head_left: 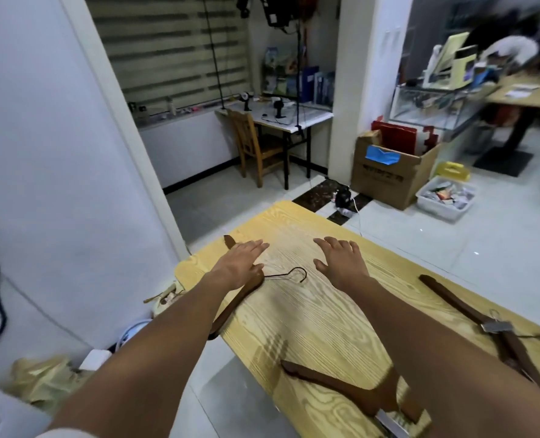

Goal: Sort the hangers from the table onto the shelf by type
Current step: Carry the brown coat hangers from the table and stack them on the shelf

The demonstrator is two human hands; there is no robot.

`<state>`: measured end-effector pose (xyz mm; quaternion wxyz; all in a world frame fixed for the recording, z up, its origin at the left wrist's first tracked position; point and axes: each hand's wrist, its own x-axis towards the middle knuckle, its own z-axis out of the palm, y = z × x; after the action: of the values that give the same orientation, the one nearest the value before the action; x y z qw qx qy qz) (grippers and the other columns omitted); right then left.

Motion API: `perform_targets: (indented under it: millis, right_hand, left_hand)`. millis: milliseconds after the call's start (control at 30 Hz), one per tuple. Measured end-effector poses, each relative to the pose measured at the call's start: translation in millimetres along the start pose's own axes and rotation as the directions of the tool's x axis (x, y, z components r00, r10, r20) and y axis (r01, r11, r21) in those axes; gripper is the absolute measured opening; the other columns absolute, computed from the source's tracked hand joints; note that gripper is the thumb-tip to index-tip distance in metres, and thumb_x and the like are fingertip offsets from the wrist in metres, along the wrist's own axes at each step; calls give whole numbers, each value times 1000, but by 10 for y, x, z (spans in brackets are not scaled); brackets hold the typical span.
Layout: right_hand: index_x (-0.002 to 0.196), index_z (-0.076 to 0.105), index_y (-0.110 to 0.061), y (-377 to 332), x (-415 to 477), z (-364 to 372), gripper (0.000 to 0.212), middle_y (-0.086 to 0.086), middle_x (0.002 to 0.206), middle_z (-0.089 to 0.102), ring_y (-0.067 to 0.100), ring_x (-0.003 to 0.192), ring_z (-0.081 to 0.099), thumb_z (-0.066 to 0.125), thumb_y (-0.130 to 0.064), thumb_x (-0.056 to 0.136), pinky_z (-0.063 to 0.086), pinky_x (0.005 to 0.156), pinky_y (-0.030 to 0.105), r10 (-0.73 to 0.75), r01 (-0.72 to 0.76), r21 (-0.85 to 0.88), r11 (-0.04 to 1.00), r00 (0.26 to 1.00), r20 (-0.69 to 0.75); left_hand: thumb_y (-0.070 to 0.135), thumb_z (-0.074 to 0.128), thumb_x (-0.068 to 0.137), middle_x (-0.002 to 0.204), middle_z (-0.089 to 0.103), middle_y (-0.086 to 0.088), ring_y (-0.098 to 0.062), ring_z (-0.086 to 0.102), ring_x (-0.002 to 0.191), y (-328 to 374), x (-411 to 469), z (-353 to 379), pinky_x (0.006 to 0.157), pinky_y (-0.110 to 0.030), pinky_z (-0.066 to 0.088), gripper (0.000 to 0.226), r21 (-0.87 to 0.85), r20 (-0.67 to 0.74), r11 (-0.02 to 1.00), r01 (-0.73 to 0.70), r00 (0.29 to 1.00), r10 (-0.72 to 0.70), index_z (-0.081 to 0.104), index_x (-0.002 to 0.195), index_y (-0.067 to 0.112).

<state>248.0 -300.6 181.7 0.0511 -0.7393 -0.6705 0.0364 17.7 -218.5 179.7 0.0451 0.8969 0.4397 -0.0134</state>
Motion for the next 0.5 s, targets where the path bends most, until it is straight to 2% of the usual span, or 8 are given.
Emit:
perform_targets:
  millis: [200, 333, 500]
  right_hand:
    - [149, 24, -25, -32, 367, 204, 53, 3, 153, 29, 29, 138, 29, 38, -39, 100, 16, 115, 43, 49, -49, -4, 999, 997, 66]
    - [148, 25, -26, -196, 560, 438, 52, 3, 153, 30, 28, 138, 30, 38, -39, 100, 14, 116, 43, 30, -30, 6, 1000, 993, 110]
    - [148, 26, -25, -311, 776, 727, 51, 3, 152, 31, 27, 137, 31, 38, -39, 100, 15, 115, 42, 35, -37, 13, 999, 987, 156]
  left_hand:
    - [28, 39, 100, 158, 19, 1, -17, 18, 145, -470, 363, 262, 120, -32, 13, 54, -42, 84, 998, -40, 996, 43, 19, 150, 22]
    - [29, 40, 100, 157, 21, 0, -18, 20, 145, -680, 558, 434, 120, -31, 15, 54, -64, 133, 995, -74, 988, 82, 21, 150, 19]
    - [26, 36, 101, 158, 17, -2, -19, 17, 145, -920, 759, 620, 118, -29, 13, 54, -18, 213, 992, -127, 969, 128, 16, 151, 18]
